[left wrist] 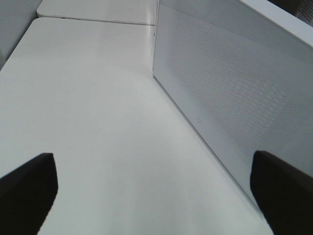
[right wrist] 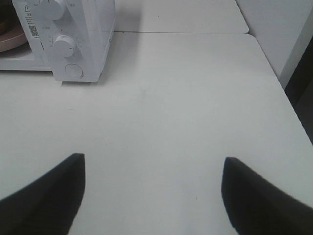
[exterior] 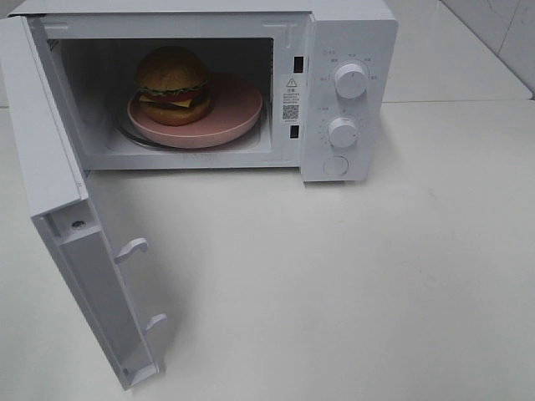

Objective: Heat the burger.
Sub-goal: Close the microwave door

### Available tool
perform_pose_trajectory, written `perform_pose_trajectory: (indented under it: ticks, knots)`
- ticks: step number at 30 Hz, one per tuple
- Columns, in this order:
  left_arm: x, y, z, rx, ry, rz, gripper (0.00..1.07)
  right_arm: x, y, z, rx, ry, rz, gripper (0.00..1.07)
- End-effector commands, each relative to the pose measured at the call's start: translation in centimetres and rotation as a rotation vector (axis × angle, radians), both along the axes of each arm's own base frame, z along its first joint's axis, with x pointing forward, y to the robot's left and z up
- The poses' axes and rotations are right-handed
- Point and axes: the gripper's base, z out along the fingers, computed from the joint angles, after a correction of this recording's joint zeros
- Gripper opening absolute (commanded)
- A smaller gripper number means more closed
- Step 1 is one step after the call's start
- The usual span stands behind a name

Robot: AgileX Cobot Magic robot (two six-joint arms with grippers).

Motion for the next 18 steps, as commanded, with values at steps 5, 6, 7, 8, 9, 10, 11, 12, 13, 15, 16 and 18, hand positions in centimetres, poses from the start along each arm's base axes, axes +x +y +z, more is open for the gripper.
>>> perform_pose_trajectory:
  ticks: [5, 6, 7, 8, 9, 10, 11, 12, 13, 15, 16, 18]
  knots:
    - [1.0, 0.0, 1.9, -0.021, -0.09, 0.011, 0.96, -0.3, 0.0, 0.0, -0.007, -0.029, 0.002, 0.73]
    - [1.6, 0.0, 2.1, -0.022, -0.09, 0.014, 0.9, -0.3, 0.0, 0.0, -0.007, -0.029, 0.002, 0.73]
    - [1.9, 0.0, 2.1, -0.022, -0.086, 0.015, 0.87, -0.3, 0.0, 0.0, -0.007, -0.029, 0.002, 0.73]
    - [1.9, 0.0, 2.1, -0.022, -0.086, 0.015, 0.87, -0.3, 0.0, 0.0, -0.007, -0.029, 0.002, 0.73]
    - [2.7, 0.1, 2.3, -0.023, -0.065, 0.018, 0.77, -0.3, 0.0, 0.0, -0.007, -0.029, 0.002, 0.73]
    - [3.0, 0.1, 2.3, -0.022, -0.06, 0.019, 0.7, -0.3, 0.0, 0.0, -0.007, -0.029, 0.002, 0.73]
    - [3.0, 0.1, 2.3, -0.022, -0.06, 0.019, 0.7, -0.3, 0.0, 0.0, -0.007, -0.029, 0.002, 0.73]
    - [3.8, 0.1, 2.4, -0.022, -0.045, 0.023, 0.57, -0.3, 0.0, 0.0, -0.007, -0.029, 0.002, 0.73]
    - [3.8, 0.1, 2.4, -0.022, -0.045, 0.023, 0.57, -0.3, 0.0, 0.0, -0.007, -0.029, 0.002, 0.73]
    - [5.1, 0.2, 2.6, -0.025, -0.033, 0.027, 0.35, -0.3, 0.0, 0.0, -0.007, -0.029, 0.002, 0.73]
    - [5.1, 0.2, 2.6, -0.025, -0.033, 0.027, 0.35, -0.3, 0.0, 0.0, -0.007, -0.029, 0.002, 0.73]
    - [6.8, 0.3, 2.7, -0.028, -0.065, 0.038, 0.04, -0.3, 0.0, 0.0, -0.007, -0.029, 0.002, 0.73]
